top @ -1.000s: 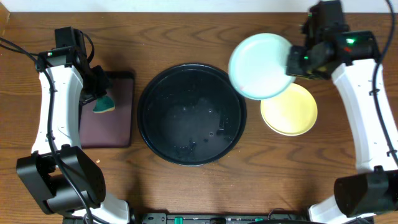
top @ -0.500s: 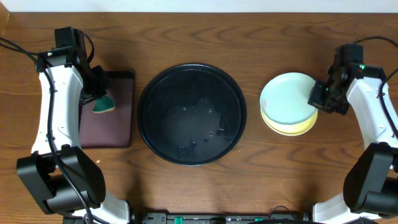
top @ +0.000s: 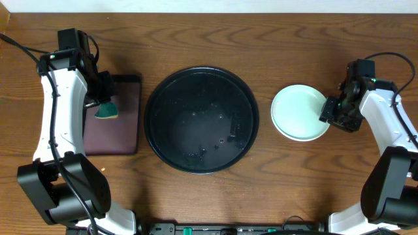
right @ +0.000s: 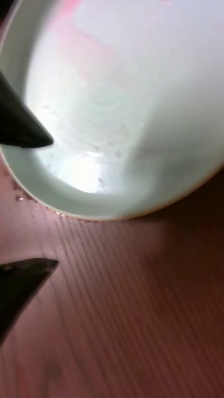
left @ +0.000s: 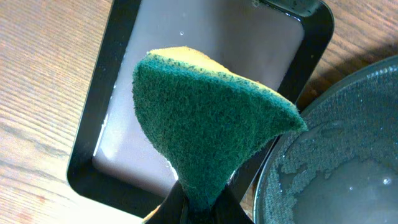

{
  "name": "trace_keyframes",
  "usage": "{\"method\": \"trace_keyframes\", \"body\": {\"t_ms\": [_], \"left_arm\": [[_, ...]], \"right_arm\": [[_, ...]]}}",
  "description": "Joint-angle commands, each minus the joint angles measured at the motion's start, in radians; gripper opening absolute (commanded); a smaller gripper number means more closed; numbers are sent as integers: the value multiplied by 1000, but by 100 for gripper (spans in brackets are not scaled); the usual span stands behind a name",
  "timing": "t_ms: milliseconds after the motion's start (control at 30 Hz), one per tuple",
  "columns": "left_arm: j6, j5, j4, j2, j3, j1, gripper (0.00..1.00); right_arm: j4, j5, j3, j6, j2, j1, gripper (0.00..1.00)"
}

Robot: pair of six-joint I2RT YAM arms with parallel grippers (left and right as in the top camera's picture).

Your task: Clean dirty plates on tray and stack at the side

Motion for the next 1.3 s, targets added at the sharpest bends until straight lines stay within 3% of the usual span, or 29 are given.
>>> {"method": "trace_keyframes", "body": {"t_ms": [0, 167, 333, 633, 667, 700, 900, 1067, 1100, 1267], "left_arm": [[85, -12, -3, 8, -5, 2, 8], [159, -12, -1, 48, -5, 2, 7], [158, -12, 35, 142, -5, 2, 8], [154, -10, 69, 290, -5, 2, 9], [154, -10, 69, 291, -5, 2, 15], [154, -10, 70, 288, -3, 2, 29], [154, -8, 42, 204, 34, 0, 66], [153, -8, 0, 53, 56, -1, 70], [154, -8, -6, 17, 56, -1, 77], [154, -8, -6, -97, 56, 0, 77]], "right_arm": [[-24, -142, 72, -78, -8, -1, 61], [-81, -217, 222, -123, -12, 42, 72], [-112, -217, 332, -156, -12, 109, 92], [-113, -217, 349, -155, -12, 180, 95], [-116, -217, 349, -155, -12, 182, 95], [-121, -218, 349, -155, -12, 181, 95], [-140, -218, 362, -155, -32, 181, 99], [-159, -217, 418, -154, -85, 180, 99], [-161, -217, 431, -154, -102, 180, 99], [-181, -216, 483, -154, -222, 178, 99]]}}
